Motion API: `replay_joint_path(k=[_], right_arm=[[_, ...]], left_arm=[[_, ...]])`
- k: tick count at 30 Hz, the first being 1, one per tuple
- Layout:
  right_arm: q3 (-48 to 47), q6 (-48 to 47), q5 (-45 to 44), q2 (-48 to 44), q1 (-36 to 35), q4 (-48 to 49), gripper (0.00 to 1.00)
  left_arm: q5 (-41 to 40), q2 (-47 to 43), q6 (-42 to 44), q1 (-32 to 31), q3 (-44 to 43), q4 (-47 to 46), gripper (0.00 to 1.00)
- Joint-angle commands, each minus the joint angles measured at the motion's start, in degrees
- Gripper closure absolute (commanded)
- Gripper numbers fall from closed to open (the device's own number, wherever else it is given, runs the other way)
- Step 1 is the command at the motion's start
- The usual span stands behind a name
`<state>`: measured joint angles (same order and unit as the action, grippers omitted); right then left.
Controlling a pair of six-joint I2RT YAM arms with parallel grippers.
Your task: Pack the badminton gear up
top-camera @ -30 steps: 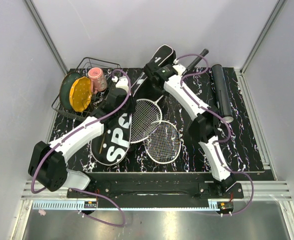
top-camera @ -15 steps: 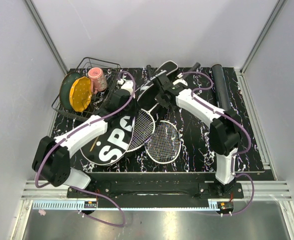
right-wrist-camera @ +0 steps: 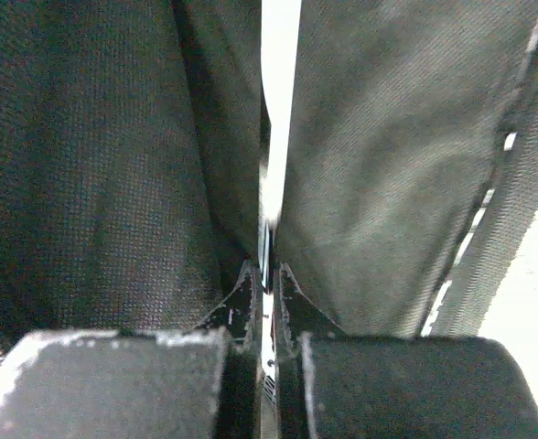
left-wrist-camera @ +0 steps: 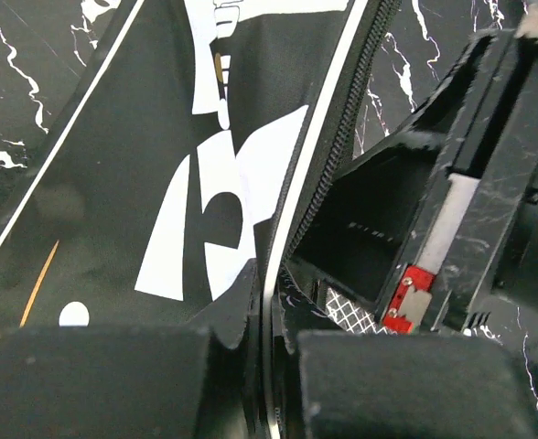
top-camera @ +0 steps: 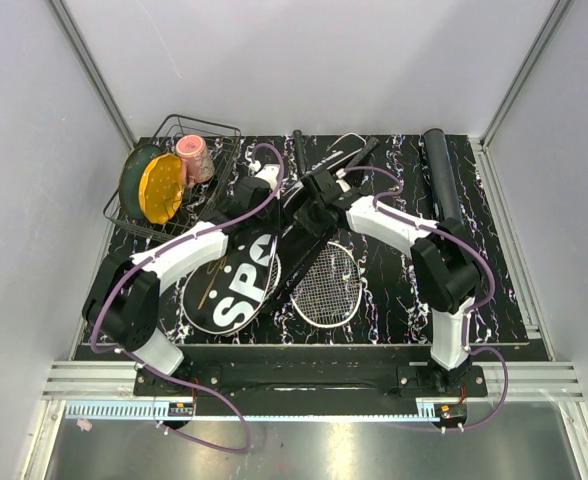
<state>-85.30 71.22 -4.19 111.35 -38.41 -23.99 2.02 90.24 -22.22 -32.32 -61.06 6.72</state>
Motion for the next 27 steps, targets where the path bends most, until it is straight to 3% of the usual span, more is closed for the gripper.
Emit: replay_joint_path(k=[1, 3, 10, 15, 19, 23, 27], right_arm=[[-1.10, 3.48, 12.33, -1.05, 0.27, 10.35, 1.00], [-0.84, 4.63, 16.73, -0.26, -0.08, 14.04, 1.00], [3.47, 8.76, 18.60, -1.13, -0.78, 17.92, 1.00], [3.56, 1.66, 20.52, -0.61, 0.35, 18.63, 0.99], [7.15, -4.77, 23.16, 0.36, 2.81, 19.06, 0.80], [14.53, -8.63, 28.79, -1.39, 5.54, 29.50, 0.67], [17.70, -15.13, 31.60, -4.29, 9.31, 29.53, 0.48]], left_arm=[[2.81, 0.55, 0.25, -0.03, -3.37, -4.96, 1.00], [4.22, 1.08, 0.24, -0.03, -3.72, -4.96, 1.00], [3.87, 0.38, 0.33, 0.06, -3.46, -5.14, 1.00], [5.89, -0.32, 0.25, 0.32, -3.10, -6.02, 1.00], [5.18, -0.32, -0.54, 1.11, -3.02, -4.88, 1.00], [6.41, 0.90, -1.42, 1.99, -3.63, -3.91, 1.00], [6.07, 1.17, -1.16, 2.17, -3.45, -3.65, 1.00]])
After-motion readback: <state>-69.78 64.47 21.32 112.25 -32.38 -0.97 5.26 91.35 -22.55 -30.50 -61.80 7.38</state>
